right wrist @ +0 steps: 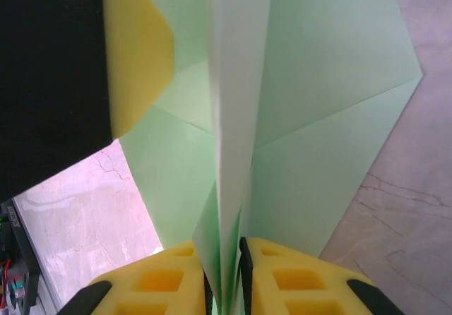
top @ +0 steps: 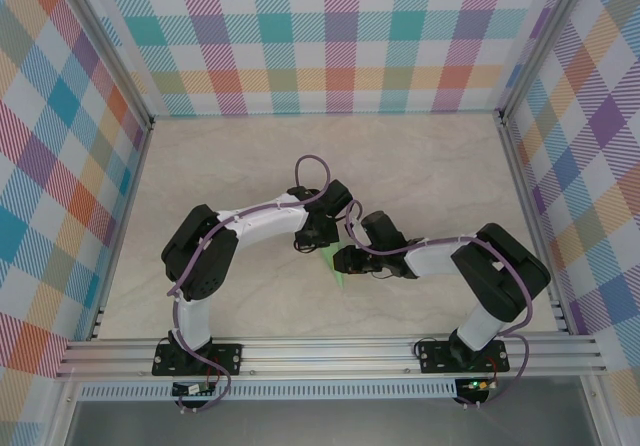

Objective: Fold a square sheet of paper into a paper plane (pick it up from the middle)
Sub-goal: Move a paper plane to the center of the table.

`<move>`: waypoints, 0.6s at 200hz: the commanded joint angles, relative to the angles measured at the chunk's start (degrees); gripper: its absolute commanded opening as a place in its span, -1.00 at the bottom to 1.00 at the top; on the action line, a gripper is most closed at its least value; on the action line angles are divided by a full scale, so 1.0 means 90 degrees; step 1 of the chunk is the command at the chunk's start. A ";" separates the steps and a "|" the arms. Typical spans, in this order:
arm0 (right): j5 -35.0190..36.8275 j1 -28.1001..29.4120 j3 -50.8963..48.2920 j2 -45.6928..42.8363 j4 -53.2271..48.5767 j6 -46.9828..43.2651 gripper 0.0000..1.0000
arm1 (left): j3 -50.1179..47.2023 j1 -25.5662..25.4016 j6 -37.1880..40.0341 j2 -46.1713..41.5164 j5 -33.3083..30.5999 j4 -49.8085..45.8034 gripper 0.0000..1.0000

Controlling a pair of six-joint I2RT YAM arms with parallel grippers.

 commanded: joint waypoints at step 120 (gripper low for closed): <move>0.2701 0.0138 0.1575 -0.1006 -0.4101 -0.0198 -0.91 | -0.0968 -0.0038 -0.0627 -0.2126 -0.1082 0.0377 -0.29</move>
